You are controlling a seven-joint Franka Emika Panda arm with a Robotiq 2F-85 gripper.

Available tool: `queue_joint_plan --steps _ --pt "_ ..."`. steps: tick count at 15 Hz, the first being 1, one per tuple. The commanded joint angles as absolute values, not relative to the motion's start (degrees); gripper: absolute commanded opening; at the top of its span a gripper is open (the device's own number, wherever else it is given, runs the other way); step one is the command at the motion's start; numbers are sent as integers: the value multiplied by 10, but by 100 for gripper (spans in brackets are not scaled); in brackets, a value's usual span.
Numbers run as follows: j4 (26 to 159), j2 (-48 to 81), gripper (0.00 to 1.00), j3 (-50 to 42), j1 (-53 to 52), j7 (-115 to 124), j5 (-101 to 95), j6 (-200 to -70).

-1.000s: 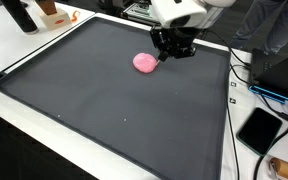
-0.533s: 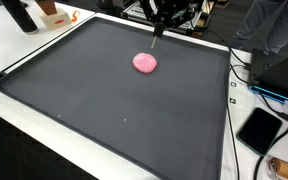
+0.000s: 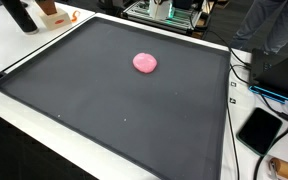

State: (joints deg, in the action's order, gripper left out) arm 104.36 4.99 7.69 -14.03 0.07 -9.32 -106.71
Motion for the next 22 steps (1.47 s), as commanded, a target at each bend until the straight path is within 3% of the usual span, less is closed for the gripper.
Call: queue_joint_plan --steps 1,4,5,20,21,22 --pt "1115 -21 3 86 -121 -43 -63 -1093" --pt "1136 -48 3 86 -121 -105 -45 -1082" --pt "1094 -16 13 88 -122 -70 -65 -1070" --pt "1115 -34 13 89 -121 -92 -60 -1070" --pt "1115 -34 3 89 -121 -92 -60 -1070" --pt "1124 -34 3 88 -120 -98 -53 -1078"
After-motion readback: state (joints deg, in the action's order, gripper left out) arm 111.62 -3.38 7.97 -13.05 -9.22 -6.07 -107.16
